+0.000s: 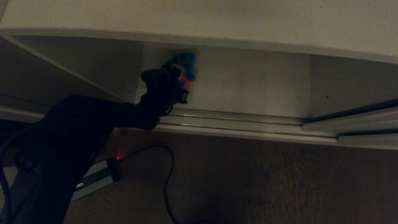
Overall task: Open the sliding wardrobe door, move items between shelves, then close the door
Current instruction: Place the blue doll on the higher shelf
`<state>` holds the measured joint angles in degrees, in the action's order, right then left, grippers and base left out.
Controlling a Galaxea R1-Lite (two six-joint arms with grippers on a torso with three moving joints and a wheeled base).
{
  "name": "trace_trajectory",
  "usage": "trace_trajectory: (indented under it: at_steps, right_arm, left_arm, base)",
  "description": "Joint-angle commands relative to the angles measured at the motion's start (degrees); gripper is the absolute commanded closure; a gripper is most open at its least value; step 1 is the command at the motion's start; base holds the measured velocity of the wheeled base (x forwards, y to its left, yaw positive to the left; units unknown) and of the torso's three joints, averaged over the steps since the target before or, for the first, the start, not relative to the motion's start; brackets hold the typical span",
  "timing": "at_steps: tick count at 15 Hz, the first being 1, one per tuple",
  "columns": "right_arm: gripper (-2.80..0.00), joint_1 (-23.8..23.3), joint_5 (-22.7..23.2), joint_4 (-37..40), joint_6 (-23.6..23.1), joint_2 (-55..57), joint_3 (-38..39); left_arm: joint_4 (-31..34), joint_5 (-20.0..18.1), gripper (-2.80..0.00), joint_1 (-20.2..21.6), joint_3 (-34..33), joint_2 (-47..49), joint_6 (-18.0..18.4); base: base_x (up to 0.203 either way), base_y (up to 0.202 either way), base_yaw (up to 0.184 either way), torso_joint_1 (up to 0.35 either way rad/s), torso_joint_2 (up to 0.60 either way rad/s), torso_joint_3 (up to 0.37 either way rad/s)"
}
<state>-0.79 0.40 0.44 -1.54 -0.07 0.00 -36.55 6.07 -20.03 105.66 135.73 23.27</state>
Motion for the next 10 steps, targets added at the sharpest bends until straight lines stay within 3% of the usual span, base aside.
trace_trajectory:
  at_steps: [1,5,10]
  right_arm:
    - [0.00,0.00,0.03,0.00,-0.05,0.07,0.18]
    - [0.00,0.00,0.03,0.00,-0.05,0.07,0.18]
    - [0.00,0.00,0.03,0.00,-0.05,0.07,0.19]
  left_arm:
    - [-0.29,0.08,0.00,-0.01,-0.01,-1.26,-0.19]
    - [2.09,0.14,0.00,-0.07,-3.12,-8.37,-2.94]
    - [5.02,1.71,0.00,-0.48,-7.17,-12.67,-10.08]
  base:
    - [0.000,0.000,0.000,0.000,0.00,0.000]
    - [0.000,0.000,0.000,0.000,0.00,0.000]
    - [0.000,0.000,0.000,0.000,0.00,0.000]
